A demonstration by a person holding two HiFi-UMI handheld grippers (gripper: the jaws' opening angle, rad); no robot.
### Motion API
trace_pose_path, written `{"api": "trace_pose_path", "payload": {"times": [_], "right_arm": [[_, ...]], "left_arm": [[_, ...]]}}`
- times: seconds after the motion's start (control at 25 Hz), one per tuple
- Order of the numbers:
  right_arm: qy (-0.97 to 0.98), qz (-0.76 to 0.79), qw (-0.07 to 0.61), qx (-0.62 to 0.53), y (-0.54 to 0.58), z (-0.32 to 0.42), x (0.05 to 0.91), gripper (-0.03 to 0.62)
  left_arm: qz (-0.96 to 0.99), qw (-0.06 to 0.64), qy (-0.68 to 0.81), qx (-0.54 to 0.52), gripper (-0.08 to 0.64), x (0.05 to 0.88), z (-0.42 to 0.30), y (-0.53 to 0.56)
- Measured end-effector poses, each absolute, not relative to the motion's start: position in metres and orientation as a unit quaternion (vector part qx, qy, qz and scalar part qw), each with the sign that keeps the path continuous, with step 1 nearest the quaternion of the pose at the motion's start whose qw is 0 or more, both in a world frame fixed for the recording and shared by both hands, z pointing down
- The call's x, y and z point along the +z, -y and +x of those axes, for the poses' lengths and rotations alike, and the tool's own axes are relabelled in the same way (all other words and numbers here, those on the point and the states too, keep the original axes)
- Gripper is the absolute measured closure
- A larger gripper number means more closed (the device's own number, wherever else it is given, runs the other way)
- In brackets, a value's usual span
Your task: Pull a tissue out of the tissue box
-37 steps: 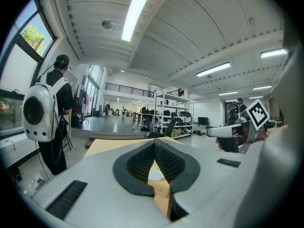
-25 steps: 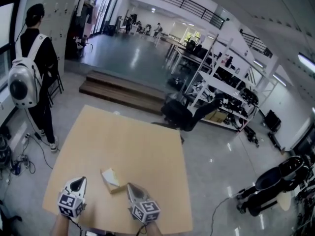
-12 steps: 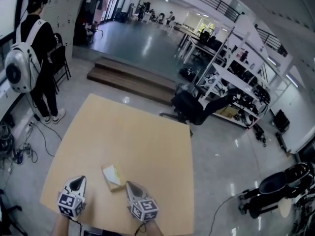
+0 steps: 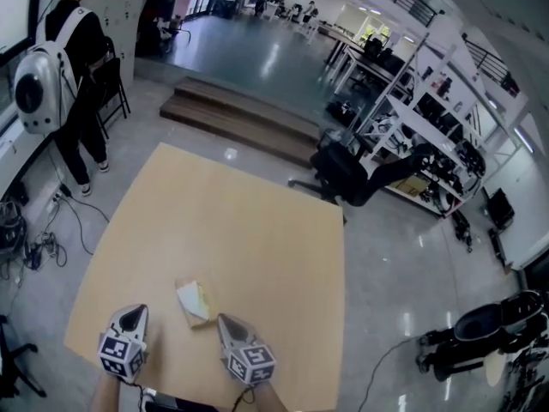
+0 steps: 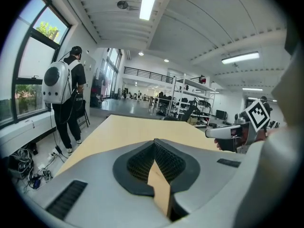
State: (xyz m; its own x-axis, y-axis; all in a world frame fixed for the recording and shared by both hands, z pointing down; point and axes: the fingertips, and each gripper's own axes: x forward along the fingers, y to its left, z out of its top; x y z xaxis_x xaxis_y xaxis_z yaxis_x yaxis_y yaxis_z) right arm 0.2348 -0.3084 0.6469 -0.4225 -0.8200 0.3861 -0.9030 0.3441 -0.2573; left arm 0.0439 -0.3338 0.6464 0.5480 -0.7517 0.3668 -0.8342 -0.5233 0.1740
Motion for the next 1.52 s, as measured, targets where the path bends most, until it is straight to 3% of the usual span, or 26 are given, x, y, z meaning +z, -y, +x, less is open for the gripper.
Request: {"api": "trace_pose_path", "payload": {"times": [0.88,1.0,1.16,1.52], "right_arm": [[0.82,0.494,0.134,0.256,0.309,0.22,0.701,0.58],[0.824,0.485,0.137,0.259,0.309,0.216,0.704,0.555],[0.83,0.465,0.146,0.271,0.306,0.209,0.712,0.442],[0.83,0.456,0.169,0.272,0.31,0.2,0.726,0.394]], "left_arm": [[0.851,0.205,0.459,0.151,0.552,0.683,0.055,0.33],[0.851,0.207,0.458,0.151,0.552,0.685,0.056,0.33],[0.851,0.208,0.458,0.153,0.552,0.685,0.056,0.329],[0.842,0.213,0.47,0.157,0.552,0.688,0.046,0.33]]}}
